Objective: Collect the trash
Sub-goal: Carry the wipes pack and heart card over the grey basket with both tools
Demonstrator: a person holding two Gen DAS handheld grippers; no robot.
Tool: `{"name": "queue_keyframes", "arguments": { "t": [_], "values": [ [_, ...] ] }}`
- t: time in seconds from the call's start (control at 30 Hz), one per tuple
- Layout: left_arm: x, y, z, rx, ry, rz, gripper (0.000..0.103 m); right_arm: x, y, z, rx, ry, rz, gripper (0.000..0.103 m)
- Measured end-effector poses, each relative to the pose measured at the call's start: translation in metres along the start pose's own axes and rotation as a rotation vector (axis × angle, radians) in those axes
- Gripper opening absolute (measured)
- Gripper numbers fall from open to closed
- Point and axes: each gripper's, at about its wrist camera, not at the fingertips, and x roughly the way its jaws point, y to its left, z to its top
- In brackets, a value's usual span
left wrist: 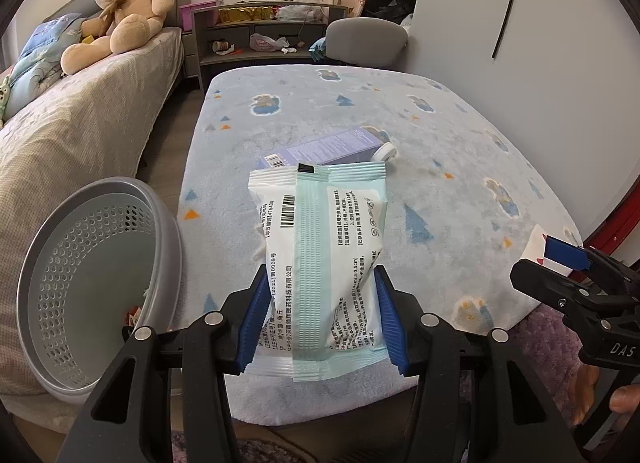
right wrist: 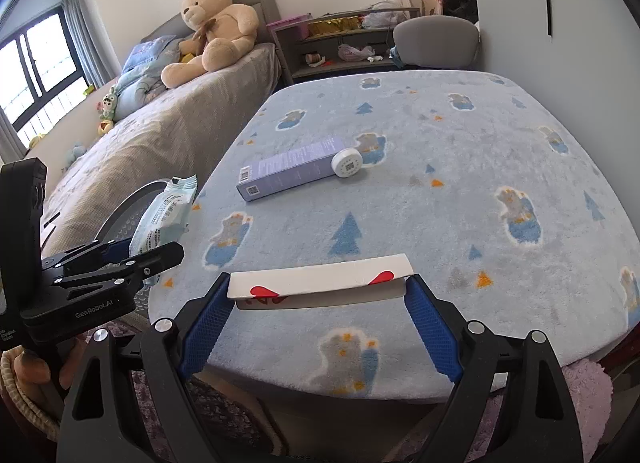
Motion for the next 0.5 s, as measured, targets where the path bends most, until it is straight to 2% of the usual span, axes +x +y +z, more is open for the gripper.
{"name": "queue_keyframes", "arguments": {
  "t": [0.5],
  "values": [
    [-0.014, 0.048, -0.006, -0.064, -0.042, 0.051, 0.049, 0.025, 0.052, 0.017, -0.073, 0.007, 0.064, 0.084]
  ]
}}
